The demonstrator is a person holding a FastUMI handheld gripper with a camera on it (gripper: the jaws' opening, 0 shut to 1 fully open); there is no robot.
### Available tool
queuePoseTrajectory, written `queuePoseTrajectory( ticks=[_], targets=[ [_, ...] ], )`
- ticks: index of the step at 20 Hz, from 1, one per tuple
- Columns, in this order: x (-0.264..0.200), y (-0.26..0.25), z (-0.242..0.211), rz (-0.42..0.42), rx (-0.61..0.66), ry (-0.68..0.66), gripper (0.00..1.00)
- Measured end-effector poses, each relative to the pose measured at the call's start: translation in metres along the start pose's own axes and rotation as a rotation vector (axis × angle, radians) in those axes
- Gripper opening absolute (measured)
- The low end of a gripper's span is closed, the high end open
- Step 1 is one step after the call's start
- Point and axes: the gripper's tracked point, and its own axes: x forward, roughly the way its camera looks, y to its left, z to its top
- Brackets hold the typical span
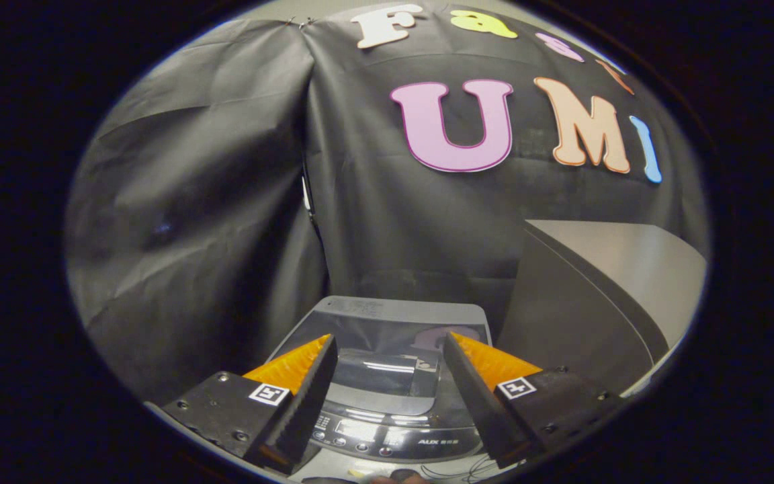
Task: Put the clothes into the washing machine and then close the washing machine lid.
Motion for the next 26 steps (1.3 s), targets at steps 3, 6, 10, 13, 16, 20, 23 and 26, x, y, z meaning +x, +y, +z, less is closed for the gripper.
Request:
queuePoseTrajectory(
  ticks=[3,6,10,13,16,20,23,26],
  targets=[
    [-0.002,0.004,0.003,0.015,0.033,-0.028,0.97],
    [-0.004,0.002,0.004,0.005,0.044,-0.047,0.97],
    [-0.006,0.002,0.007,-0.023,0.017,-0.084,0.97],
    [-0.01,0.0,0.01,-0.028,0.031,-0.122,0.97],
    [-0.01,0.001,0.013,-0.021,0.063,-0.17,0.97],
    [-0.013,0.002,0.017,-0.011,0.085,-0.212,0.97],
    [-0.017,0.003,0.016,-0.02,0.067,-0.23,0.97],
    [-0.021,-0.02,0.022,-0.066,-0.03,-0.267,0.97]
  ],
)
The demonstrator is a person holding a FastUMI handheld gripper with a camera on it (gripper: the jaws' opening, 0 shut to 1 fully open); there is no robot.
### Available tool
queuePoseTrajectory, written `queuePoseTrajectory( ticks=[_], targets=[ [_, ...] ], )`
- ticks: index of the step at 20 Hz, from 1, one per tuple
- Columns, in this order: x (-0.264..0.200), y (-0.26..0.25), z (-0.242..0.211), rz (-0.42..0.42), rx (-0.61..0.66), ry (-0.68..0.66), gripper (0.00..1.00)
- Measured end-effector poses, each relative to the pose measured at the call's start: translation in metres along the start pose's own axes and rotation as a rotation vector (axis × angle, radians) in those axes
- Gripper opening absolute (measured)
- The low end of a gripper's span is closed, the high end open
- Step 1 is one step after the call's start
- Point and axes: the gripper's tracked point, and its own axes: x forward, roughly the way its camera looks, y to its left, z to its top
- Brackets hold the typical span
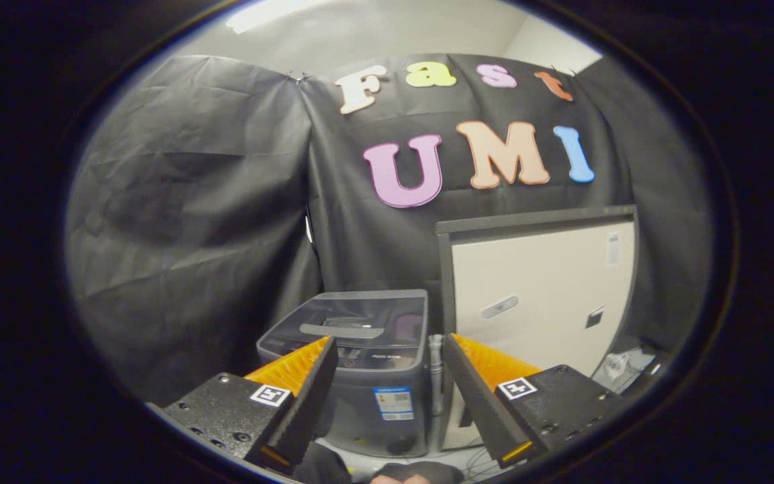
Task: Put the clothes into the washing machine and then close the washing machine lid.
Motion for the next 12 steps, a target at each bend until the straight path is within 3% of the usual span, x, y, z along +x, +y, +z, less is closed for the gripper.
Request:
queuePoseTrajectory(
  ticks=[5,12],
  targets=[
    [-0.007,-0.012,0.004,-0.032,-0.064,-0.042,0.96],
    [-0.02,-0.016,-0.011,-0.072,-0.015,-0.025,0.96]
  ],
)
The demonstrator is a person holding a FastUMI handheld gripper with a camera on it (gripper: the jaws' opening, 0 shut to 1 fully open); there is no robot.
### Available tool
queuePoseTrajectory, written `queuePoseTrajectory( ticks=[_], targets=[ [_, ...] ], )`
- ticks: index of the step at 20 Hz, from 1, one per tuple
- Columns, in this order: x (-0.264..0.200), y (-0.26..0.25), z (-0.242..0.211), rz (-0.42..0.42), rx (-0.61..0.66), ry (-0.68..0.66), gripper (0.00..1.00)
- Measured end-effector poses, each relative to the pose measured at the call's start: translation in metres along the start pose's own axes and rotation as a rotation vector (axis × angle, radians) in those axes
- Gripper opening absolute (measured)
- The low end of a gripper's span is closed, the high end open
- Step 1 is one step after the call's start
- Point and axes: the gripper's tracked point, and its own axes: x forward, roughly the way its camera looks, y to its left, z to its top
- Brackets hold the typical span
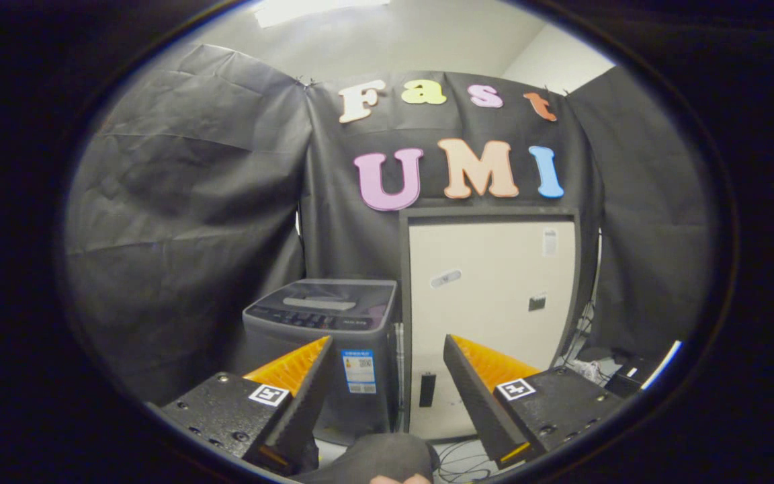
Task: Put the clothes into the washing machine and then close the washing machine lid.
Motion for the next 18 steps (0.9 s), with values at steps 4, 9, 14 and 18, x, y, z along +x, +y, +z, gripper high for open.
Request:
queuePoseTrajectory(
  ticks=[4,9,14,18],
  targets=[
    [-0.002,-0.008,-0.002,0.011,-0.059,0.001,0.97],
    [-0.008,-0.003,-0.012,0.028,-0.056,0.035,0.98],
    [-0.003,-0.011,-0.008,0.02,-0.087,0.022,0.98],
    [-0.01,-0.011,-0.011,0.015,-0.091,0.036,0.97]
  ],
)
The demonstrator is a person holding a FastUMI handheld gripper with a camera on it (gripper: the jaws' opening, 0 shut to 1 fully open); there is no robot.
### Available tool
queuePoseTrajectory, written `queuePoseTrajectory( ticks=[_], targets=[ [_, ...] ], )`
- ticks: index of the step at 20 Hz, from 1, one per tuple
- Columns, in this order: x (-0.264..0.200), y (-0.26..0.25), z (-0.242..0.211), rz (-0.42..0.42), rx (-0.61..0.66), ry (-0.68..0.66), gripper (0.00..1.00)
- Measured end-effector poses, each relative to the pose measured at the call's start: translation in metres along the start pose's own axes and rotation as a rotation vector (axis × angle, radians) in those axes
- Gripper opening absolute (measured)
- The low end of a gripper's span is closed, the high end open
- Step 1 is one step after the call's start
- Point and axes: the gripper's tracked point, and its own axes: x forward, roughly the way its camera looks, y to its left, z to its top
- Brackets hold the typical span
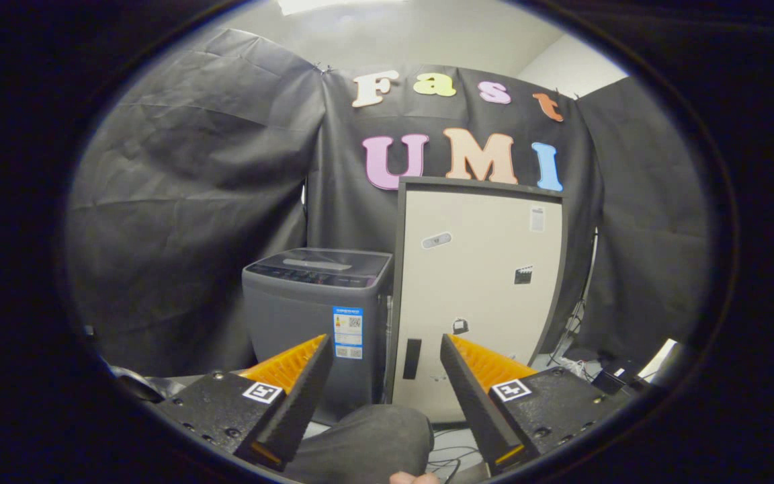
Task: Put the clothes into the washing machine and then close the washing machine lid.
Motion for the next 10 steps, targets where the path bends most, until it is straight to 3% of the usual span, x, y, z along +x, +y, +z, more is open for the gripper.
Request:
queuePoseTrajectory(
  ticks=[3,10],
  targets=[
    [0.001,-0.007,0.001,-0.009,-0.029,0.003,0.98],
    [-0.001,0.001,-0.003,-0.015,0.036,0.015,0.98]
  ],
)
